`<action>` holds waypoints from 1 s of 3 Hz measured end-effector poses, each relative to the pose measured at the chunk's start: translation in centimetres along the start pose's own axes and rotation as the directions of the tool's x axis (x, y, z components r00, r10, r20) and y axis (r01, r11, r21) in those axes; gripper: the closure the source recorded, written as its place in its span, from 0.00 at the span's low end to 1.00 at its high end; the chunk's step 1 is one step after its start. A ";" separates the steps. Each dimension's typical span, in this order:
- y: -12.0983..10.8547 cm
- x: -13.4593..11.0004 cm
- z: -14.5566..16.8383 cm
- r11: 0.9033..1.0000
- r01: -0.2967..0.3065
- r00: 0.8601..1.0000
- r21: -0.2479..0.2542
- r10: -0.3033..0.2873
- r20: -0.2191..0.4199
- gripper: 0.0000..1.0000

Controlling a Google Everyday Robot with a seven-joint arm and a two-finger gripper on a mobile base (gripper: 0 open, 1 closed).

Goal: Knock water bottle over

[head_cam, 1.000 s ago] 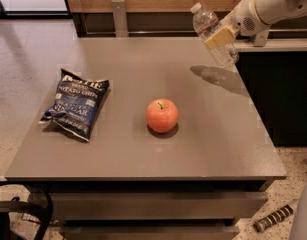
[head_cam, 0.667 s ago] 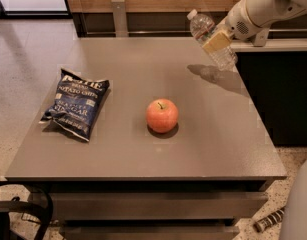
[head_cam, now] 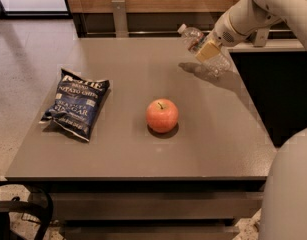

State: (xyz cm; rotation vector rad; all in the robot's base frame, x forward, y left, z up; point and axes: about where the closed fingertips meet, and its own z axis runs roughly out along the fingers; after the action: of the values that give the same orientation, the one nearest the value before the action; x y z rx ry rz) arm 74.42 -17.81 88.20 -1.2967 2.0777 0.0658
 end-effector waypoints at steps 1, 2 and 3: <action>0.5 0.4 2.2 1.000 0.003 1.000 -0.031 -0.003 -0.023 1.00; 1.1 0.7 4.3 0.998 0.000 1.000 -0.068 -0.002 -0.030 1.00; 1.3 0.8 5.3 0.996 -0.007 1.000 -0.091 0.005 -0.022 1.00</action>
Offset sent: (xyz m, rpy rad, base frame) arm 0.0199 0.0234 -0.0594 0.0070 0.1022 0.0472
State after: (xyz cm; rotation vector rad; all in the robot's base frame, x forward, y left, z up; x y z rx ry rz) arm 75.86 -15.77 83.30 -1.3510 2.1187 0.1504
